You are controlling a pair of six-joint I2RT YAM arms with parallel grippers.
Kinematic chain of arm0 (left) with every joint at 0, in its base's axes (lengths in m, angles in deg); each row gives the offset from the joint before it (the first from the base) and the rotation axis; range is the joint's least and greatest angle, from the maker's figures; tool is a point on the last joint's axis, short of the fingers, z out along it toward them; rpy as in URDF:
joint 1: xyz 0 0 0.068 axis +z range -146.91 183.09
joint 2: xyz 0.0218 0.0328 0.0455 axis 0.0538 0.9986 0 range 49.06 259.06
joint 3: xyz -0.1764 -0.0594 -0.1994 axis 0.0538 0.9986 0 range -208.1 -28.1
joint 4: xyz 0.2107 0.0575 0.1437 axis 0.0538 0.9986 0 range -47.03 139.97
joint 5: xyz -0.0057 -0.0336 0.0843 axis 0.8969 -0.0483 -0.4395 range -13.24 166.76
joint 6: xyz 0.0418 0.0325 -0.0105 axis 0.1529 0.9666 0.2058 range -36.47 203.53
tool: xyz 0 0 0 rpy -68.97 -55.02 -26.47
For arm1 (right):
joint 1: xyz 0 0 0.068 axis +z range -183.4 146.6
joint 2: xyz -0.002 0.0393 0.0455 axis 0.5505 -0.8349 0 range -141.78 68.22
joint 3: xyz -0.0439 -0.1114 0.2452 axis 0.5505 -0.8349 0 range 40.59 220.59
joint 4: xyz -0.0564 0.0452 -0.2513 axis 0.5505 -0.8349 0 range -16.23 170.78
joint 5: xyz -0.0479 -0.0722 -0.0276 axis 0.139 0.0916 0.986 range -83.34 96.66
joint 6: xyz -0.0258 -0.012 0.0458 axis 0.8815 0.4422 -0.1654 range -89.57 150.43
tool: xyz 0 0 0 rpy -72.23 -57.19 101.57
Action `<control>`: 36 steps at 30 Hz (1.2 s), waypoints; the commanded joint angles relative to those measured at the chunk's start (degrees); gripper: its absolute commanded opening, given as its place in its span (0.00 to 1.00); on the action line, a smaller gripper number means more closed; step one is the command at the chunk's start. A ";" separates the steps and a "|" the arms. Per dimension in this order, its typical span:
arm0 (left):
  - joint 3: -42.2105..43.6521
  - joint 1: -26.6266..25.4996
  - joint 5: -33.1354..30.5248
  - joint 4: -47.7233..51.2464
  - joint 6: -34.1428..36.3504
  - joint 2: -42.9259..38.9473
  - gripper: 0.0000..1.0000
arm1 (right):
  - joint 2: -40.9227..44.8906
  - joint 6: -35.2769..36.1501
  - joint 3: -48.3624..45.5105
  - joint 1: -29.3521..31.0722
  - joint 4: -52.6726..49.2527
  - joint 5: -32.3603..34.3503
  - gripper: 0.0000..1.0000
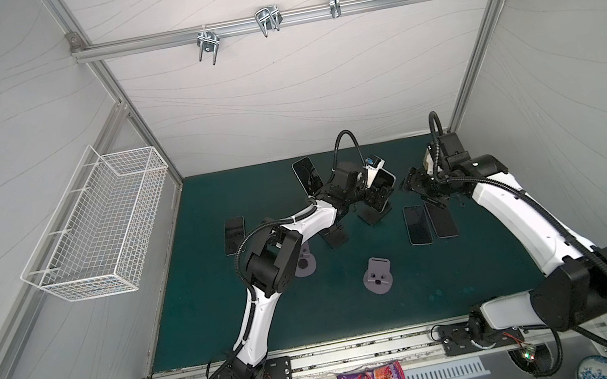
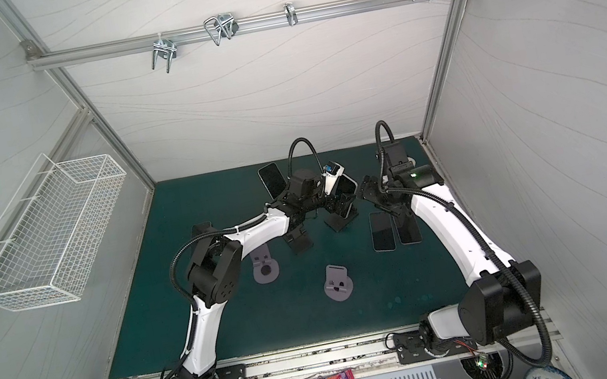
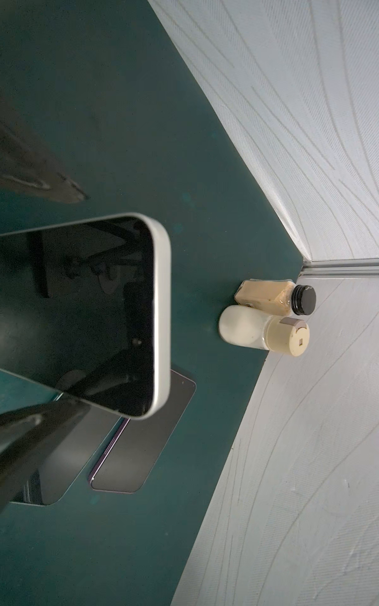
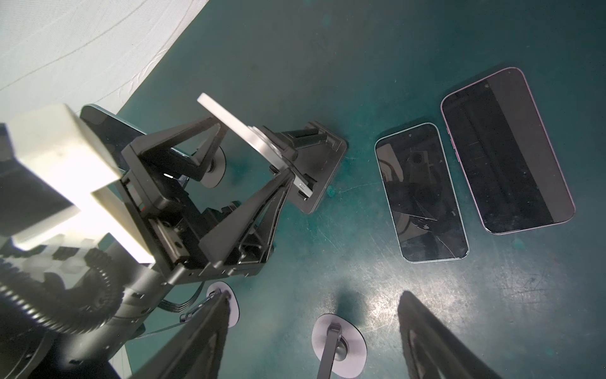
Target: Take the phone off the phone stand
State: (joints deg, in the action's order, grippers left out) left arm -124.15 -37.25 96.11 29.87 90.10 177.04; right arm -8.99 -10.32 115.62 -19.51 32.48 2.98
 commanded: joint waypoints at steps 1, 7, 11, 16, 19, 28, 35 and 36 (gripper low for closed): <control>-3.79 -0.61 0.82 -2.62 -0.19 2.05 0.92 | -0.49 -0.78 0.10 -0.18 0.31 -0.29 0.81; -4.98 -0.68 0.07 -3.15 -1.82 3.21 0.88 | -0.67 -0.47 0.27 -0.01 -0.39 -0.10 0.81; -5.10 -0.73 -0.18 -3.68 -1.84 3.50 0.87 | -0.62 -0.32 0.24 0.19 -0.79 0.22 0.81; -4.96 -0.73 -0.46 -3.67 -1.91 3.24 0.85 | -0.93 -0.38 0.47 0.33 -0.84 -0.16 0.81; -4.81 -0.72 -0.54 -3.85 -1.82 3.09 0.83 | -1.01 -0.40 0.47 0.48 -0.68 -0.17 0.81; -4.32 -0.98 -0.74 -4.78 -1.16 3.12 0.80 | -0.83 -0.38 0.23 0.52 -0.55 -0.15 0.81; -4.41 -1.15 -0.81 -5.27 -1.29 3.12 0.76 | -0.75 -0.42 0.07 0.49 -0.57 0.17 0.81; -4.25 -1.22 -0.81 -5.35 -1.23 2.96 0.75 | -0.82 -0.40 0.10 0.50 -0.53 0.10 0.81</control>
State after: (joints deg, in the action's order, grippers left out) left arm -126.67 -38.02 95.48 28.40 88.29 179.31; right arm -9.69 -10.30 115.62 -19.38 32.44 2.94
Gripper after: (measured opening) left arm 0.760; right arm 0.815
